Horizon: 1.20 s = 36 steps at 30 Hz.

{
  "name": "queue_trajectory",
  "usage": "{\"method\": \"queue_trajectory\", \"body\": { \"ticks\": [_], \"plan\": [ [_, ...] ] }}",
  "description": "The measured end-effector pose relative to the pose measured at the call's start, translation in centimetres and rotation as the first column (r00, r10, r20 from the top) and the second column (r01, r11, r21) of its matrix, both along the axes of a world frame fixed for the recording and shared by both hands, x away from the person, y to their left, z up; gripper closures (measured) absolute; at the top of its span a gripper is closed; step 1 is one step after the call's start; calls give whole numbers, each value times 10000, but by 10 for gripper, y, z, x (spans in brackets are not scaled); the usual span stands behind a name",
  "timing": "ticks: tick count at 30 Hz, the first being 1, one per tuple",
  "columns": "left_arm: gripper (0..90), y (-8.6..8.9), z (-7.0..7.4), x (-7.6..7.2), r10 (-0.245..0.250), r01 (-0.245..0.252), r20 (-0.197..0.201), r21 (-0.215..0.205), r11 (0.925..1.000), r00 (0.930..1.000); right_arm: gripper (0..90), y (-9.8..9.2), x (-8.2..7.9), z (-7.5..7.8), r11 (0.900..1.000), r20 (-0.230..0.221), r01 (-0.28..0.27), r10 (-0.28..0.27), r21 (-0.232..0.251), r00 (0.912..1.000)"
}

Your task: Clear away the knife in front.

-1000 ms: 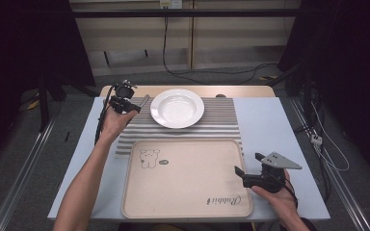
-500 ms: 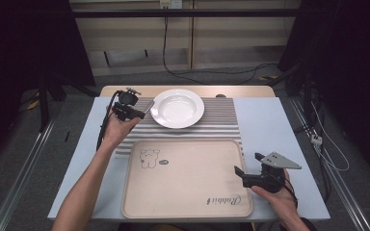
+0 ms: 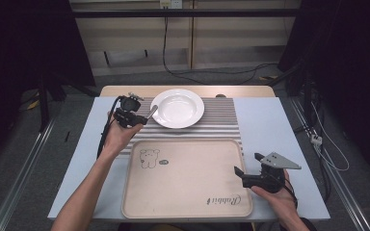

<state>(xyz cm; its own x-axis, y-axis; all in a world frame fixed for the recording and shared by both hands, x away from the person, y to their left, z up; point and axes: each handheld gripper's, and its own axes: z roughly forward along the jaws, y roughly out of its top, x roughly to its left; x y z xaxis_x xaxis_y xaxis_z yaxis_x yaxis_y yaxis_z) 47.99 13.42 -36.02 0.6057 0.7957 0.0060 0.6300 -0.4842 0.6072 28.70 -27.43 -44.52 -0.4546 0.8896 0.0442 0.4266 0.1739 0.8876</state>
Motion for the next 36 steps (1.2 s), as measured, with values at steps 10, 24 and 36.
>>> {"method": "queue_trajectory", "body": {
  "ticks": [10, 24, 36],
  "plan": [
    [799, -6, 3, -21, -345, 344, 105, 108, 9994, 9994, 84, 1, -1, 0, 10000, 7, -20, 20, -30, 10000],
    [799, -5, -5, -47, -558, 567, -291, 316, 9979, 9980, 74, 1, 0, 0, 10000, -19, 44, -44, -50, 10000],
    [799, -28, -16, -72, -1372, 1403, -518, 620, 9882, 9892, 75, 2, 0, 0, 9999, 24, -10, 10, -104, 10000]
  ]
}}
